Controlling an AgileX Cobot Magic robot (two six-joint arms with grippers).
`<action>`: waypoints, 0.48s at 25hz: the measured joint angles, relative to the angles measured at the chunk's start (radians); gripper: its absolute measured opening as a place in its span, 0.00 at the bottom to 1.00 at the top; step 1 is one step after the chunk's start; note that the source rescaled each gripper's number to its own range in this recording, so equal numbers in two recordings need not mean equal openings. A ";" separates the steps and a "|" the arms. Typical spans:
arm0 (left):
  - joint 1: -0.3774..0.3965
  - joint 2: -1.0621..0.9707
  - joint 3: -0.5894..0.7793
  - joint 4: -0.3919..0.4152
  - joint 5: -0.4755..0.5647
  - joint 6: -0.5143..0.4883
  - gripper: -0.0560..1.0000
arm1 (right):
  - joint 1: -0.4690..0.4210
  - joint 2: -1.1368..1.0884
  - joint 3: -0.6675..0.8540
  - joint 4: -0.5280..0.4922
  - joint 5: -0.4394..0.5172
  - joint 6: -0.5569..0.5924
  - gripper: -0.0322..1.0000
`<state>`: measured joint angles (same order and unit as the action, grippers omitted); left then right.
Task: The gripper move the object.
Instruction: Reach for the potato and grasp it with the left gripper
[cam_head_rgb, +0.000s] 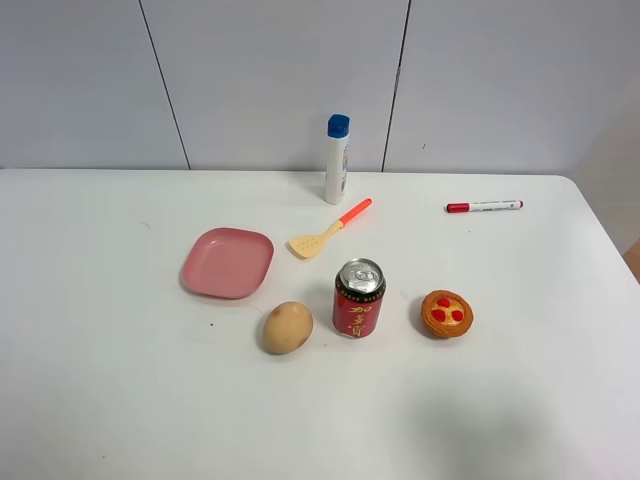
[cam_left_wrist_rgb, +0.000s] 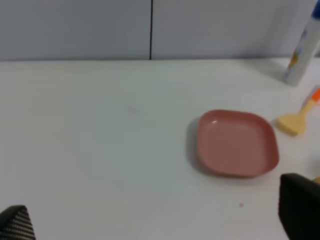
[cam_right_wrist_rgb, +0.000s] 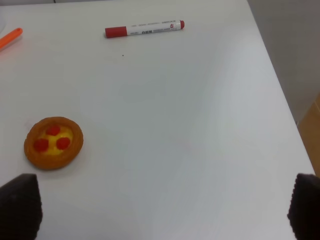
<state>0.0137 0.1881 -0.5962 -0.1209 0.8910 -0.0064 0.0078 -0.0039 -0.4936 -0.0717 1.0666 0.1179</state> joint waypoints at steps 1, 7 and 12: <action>0.000 0.053 -0.009 -0.024 -0.027 0.000 1.00 | 0.000 0.000 0.000 0.000 0.000 0.000 1.00; -0.009 0.363 -0.013 -0.205 -0.099 0.110 1.00 | 0.000 0.000 0.000 0.000 0.000 0.000 1.00; -0.196 0.516 -0.013 -0.228 -0.190 0.249 1.00 | 0.000 0.000 0.000 0.000 0.000 0.000 1.00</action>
<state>-0.1826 0.7044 -0.6092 -0.3490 0.7010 0.2431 0.0078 -0.0039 -0.4936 -0.0717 1.0666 0.1179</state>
